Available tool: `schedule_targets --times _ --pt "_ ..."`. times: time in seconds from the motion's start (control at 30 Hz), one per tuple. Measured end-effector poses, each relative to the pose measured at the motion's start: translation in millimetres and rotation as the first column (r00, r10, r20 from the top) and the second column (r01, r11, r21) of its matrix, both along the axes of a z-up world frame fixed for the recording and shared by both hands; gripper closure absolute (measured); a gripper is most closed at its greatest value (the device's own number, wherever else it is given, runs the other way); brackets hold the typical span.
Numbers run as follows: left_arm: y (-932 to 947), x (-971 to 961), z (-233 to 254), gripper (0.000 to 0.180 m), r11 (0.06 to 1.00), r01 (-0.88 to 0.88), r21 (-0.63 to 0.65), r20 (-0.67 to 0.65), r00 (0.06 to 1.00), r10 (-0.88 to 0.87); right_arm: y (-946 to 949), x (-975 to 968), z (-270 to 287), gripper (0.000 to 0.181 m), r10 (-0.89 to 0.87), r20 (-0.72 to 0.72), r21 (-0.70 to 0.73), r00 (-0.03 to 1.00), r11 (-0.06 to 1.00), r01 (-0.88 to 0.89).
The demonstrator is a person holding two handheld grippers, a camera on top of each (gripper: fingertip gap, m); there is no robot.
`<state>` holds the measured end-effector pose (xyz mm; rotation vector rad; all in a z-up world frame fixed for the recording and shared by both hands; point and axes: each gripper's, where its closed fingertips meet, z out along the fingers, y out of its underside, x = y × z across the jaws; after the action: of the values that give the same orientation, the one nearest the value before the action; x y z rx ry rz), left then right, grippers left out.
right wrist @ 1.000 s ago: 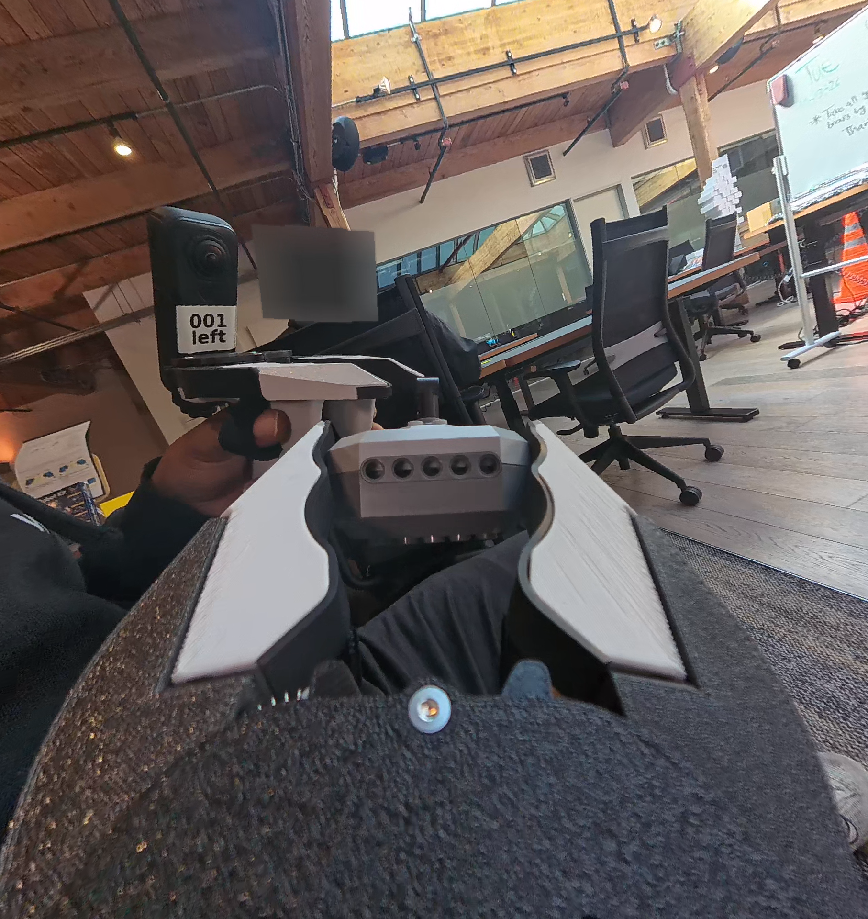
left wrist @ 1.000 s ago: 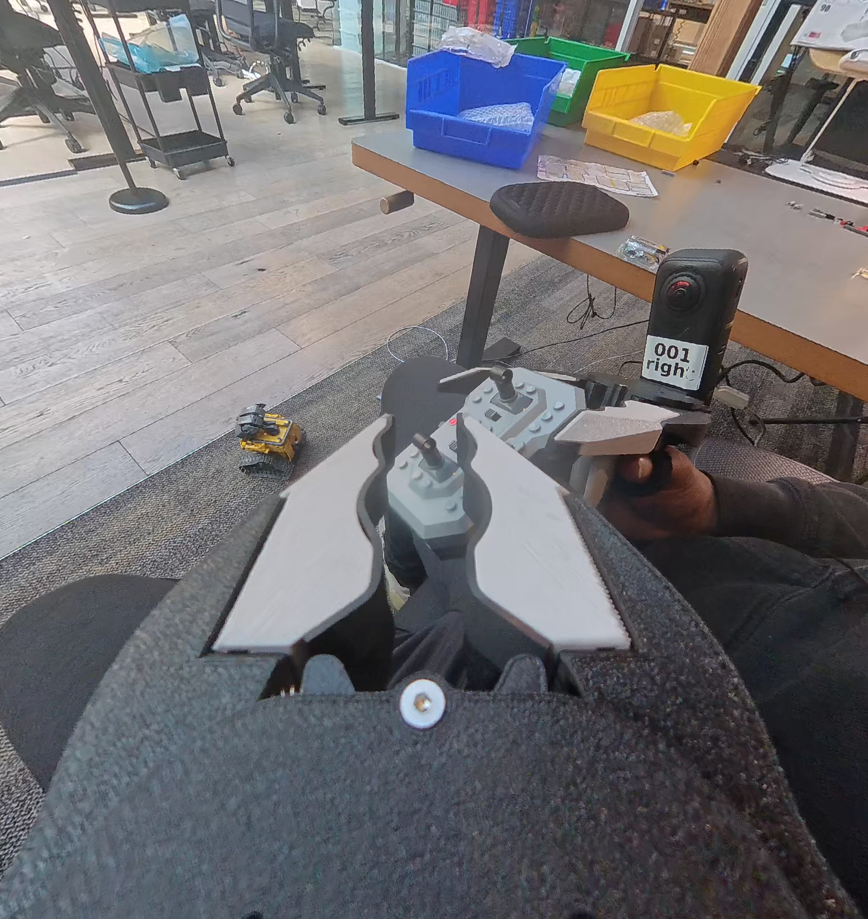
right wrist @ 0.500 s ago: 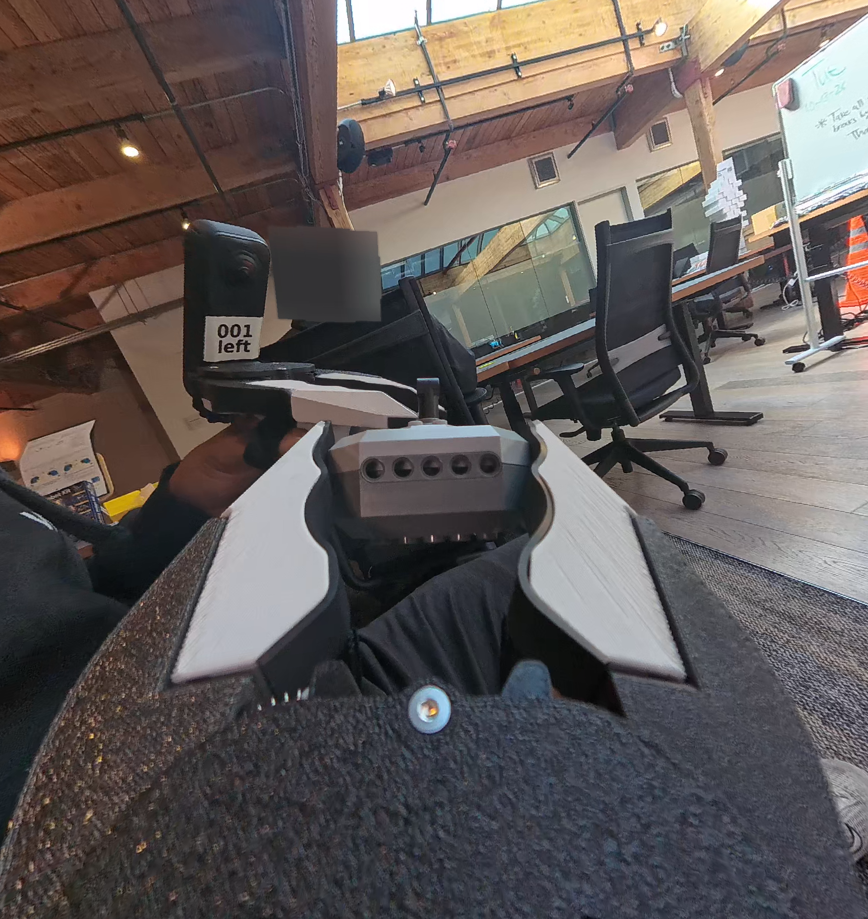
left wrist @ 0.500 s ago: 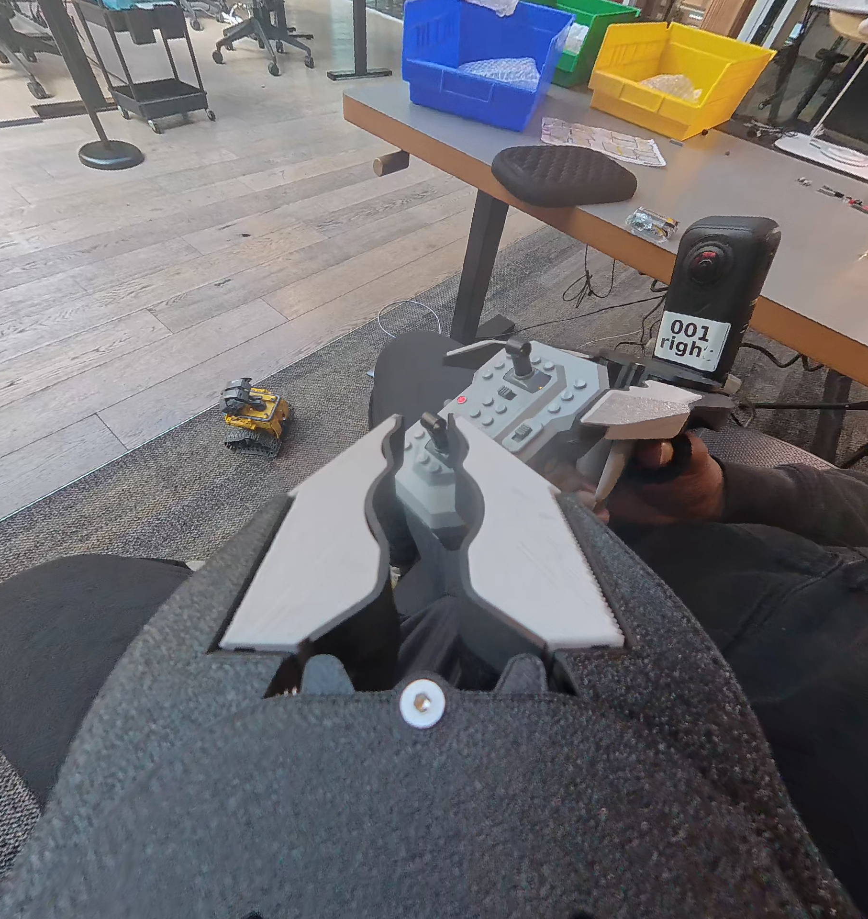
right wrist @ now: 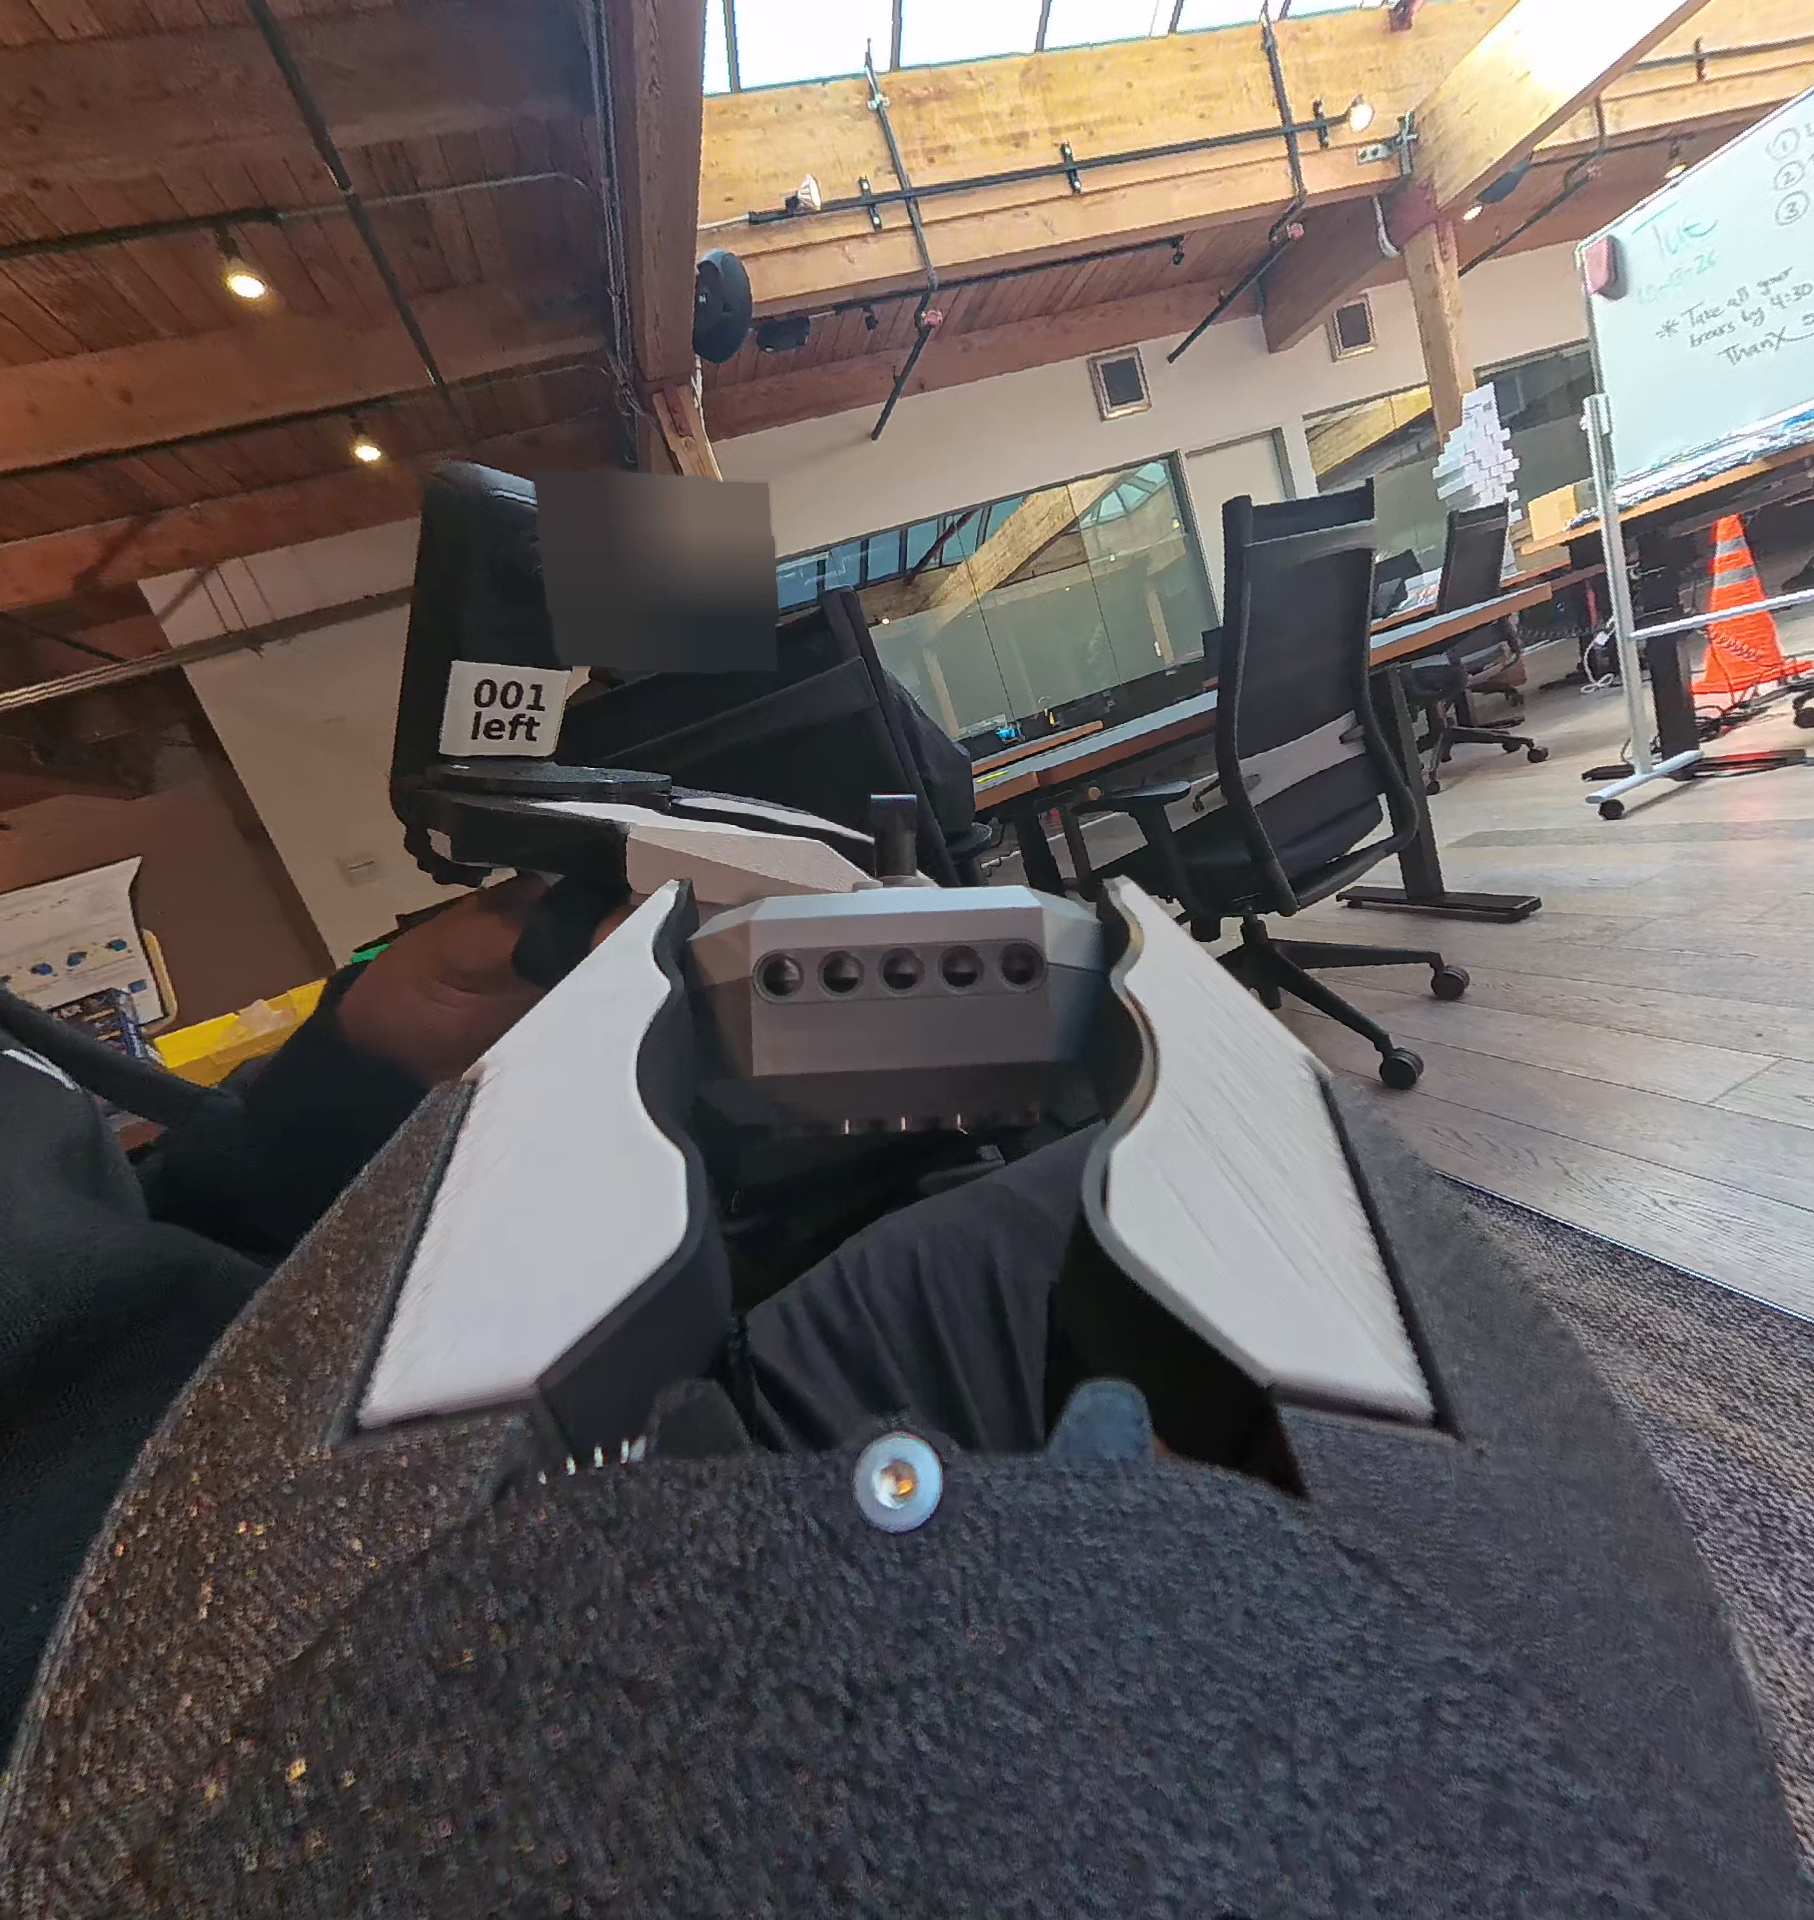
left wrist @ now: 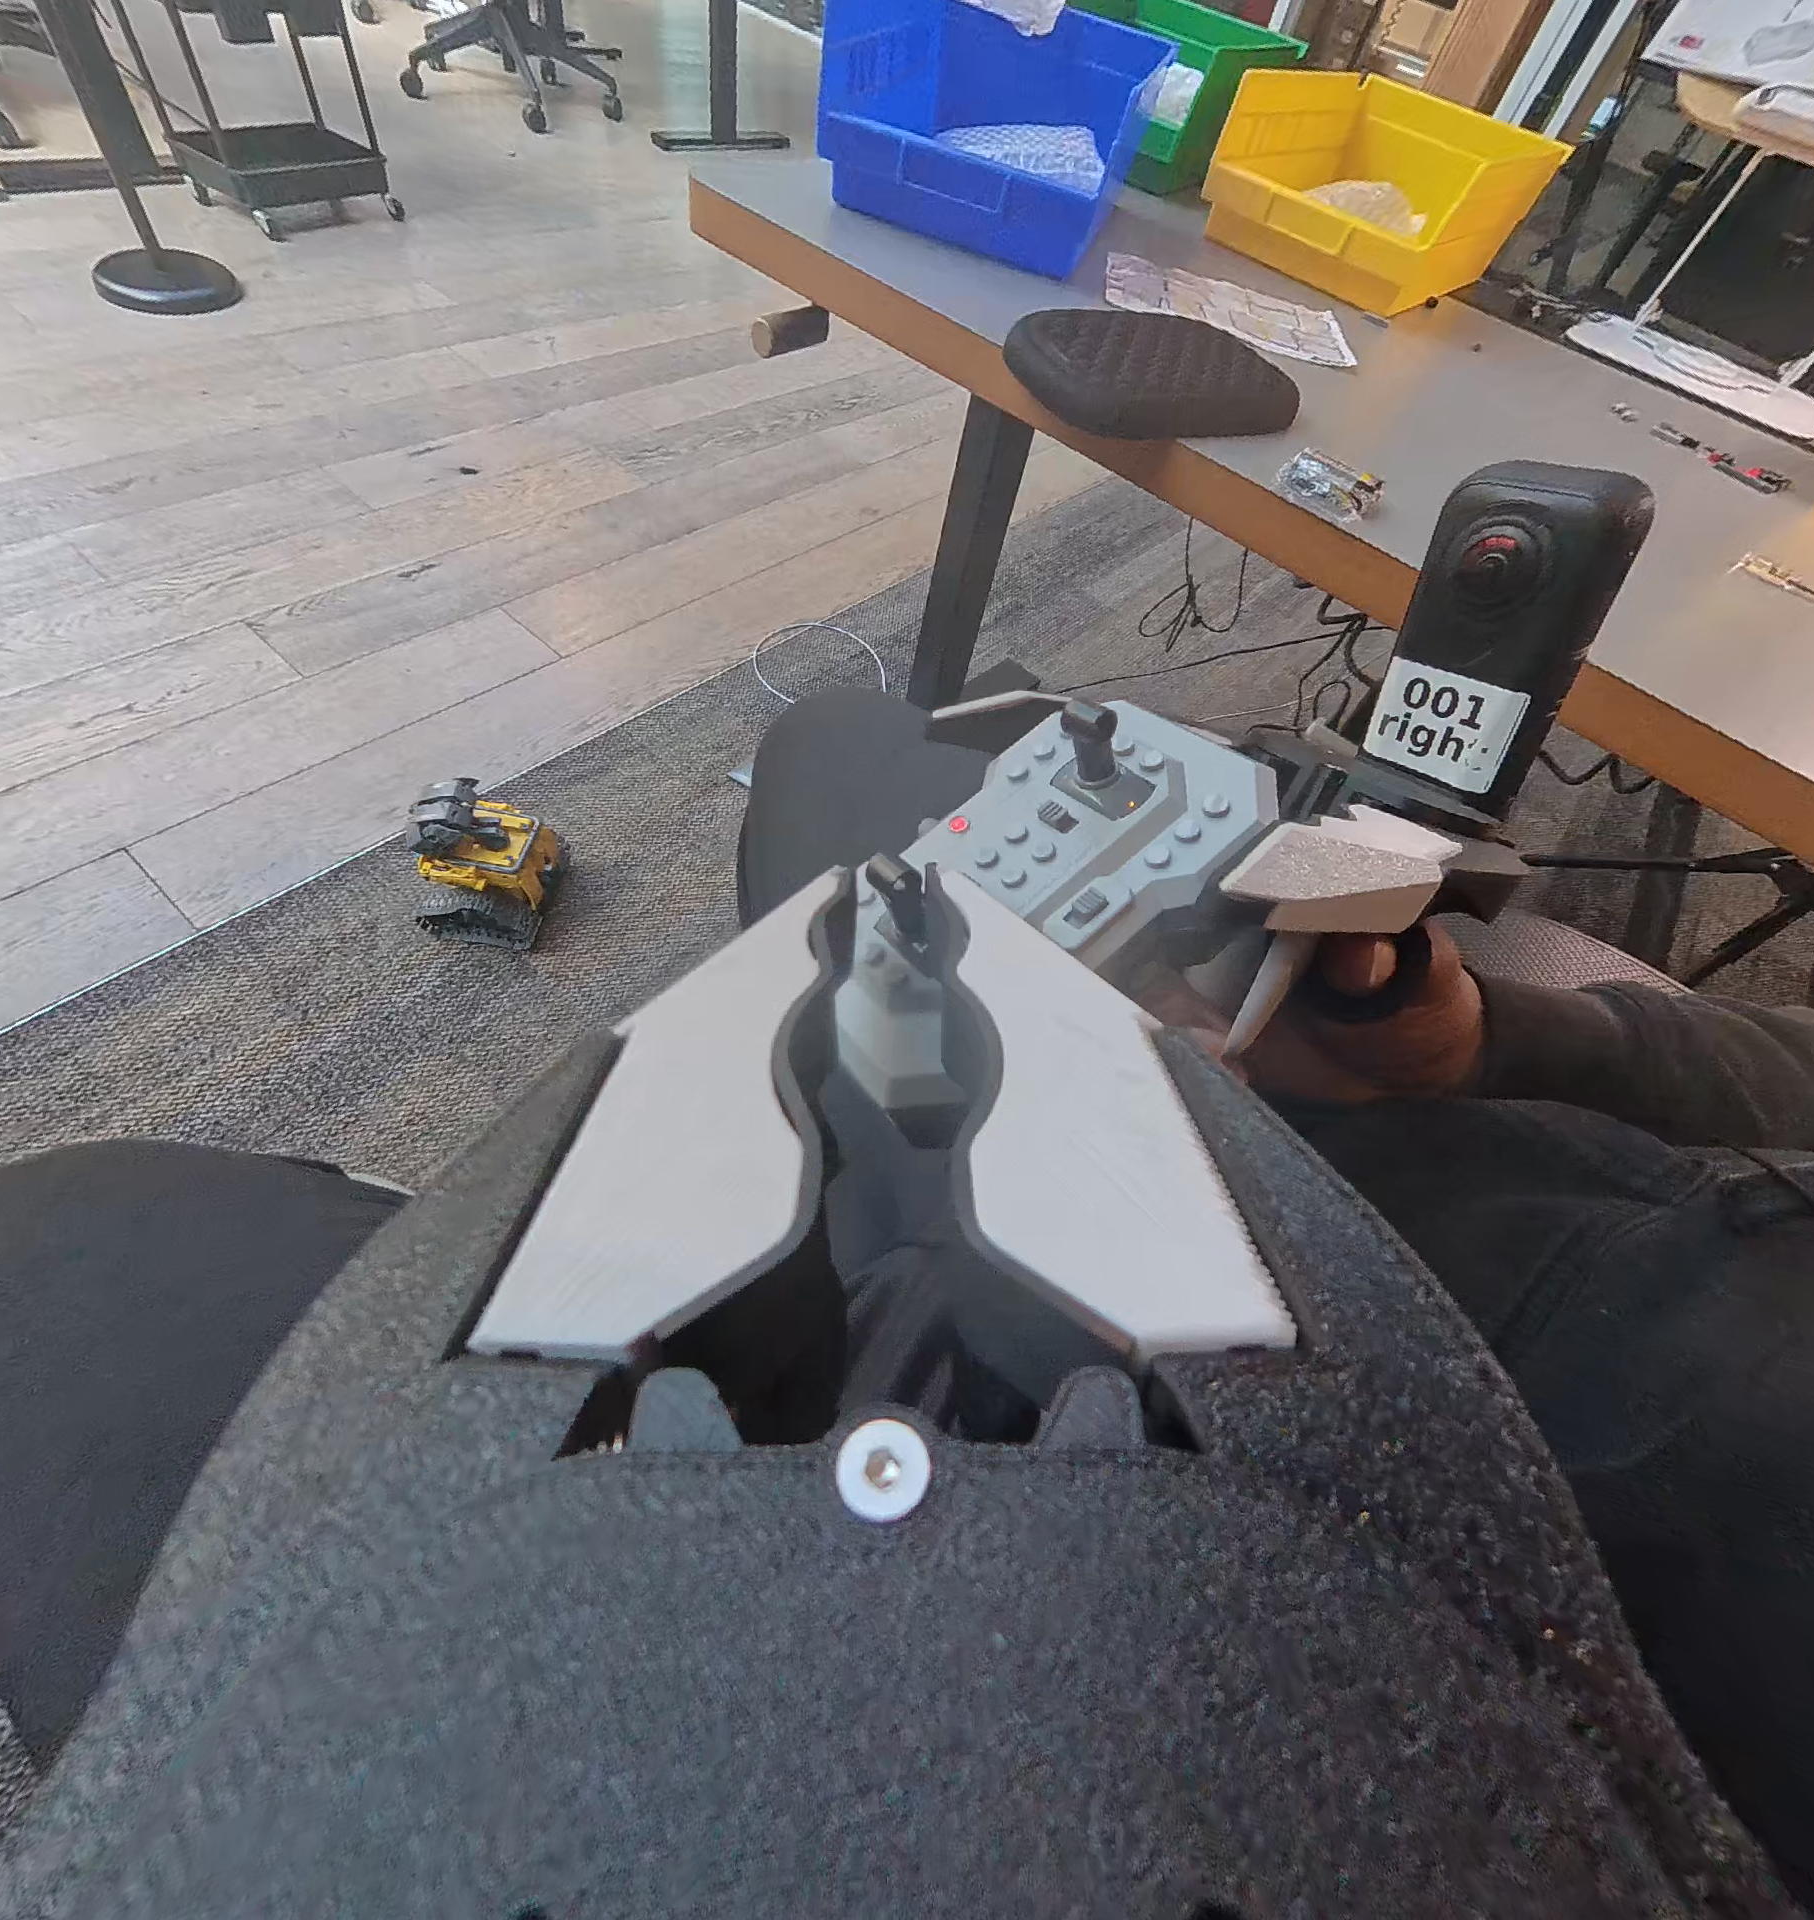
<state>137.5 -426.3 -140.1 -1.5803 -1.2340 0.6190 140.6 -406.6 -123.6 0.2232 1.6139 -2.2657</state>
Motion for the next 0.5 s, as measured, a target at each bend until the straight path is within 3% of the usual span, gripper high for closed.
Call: schedule_targets --times 0.2,0.5 --pt "4.0 -0.1 3.5 0.171 0.999 0.029 0.023 -0.016 0.999 -0.028 2.3 1.8 1.7 0.106 -0.026 -0.035 0.003 0.999 1.000 0.026" --pt "4.1 -2.3 9.7 0.172 0.999 0.029 -0.027 -0.044 0.999 -0.030 -4.4 8.7 -15.6 0.106 -0.042 -0.175 0.163 0.984 0.984 0.072"
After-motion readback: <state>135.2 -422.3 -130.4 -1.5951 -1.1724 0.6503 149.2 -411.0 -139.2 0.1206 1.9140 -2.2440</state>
